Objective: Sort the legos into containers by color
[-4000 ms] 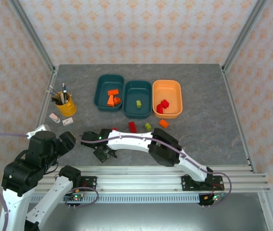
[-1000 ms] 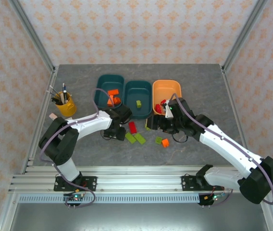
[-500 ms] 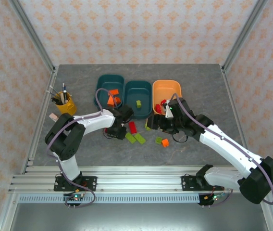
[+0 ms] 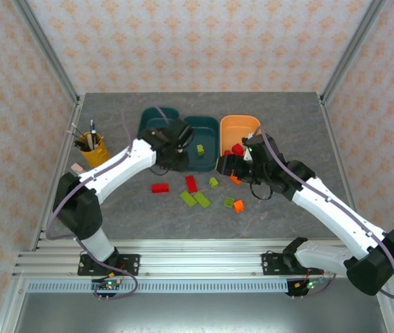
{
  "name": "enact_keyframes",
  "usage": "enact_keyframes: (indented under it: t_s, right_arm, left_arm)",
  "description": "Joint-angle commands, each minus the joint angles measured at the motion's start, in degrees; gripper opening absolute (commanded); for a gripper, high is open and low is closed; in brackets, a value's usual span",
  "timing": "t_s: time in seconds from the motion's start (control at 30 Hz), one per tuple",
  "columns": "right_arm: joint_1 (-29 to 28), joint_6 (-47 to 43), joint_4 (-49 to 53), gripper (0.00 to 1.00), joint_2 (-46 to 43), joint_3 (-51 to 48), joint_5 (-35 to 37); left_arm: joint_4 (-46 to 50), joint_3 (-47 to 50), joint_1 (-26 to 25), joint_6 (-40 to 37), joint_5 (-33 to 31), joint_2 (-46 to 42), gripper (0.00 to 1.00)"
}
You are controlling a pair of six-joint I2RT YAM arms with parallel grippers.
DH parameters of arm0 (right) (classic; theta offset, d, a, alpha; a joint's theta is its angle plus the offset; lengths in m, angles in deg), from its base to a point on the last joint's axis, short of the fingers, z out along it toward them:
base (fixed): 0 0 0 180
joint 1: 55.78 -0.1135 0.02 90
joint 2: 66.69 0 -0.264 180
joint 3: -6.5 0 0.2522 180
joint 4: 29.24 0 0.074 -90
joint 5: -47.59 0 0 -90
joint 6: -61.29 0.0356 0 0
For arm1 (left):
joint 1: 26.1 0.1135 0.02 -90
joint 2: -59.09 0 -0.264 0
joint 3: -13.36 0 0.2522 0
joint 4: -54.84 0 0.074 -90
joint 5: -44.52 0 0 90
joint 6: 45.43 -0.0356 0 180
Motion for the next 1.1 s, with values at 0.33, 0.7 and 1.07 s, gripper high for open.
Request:
enact_keyframes:
  t_s: [0.33,0.7,1.07]
  right_arm:
    - [7.0,9.1,-2.3,0.73,7.3,5.6,2.6]
    - [7.2,8.5,-0.2,0.74,8.6,5.9,1.4]
    - [7.2,3.9,5.1,0.73,6.9,6.5,3.9]
  left_arm:
    - [9.8,-28.1,3.8,0.9,-6.5,27.9,0.25]
    - [9.5,-32.9,3.7,1.9,-5.1,35.5,0.48]
    - [10.7,-38.8,3.4,6.0,-2.9,26.5,0.67]
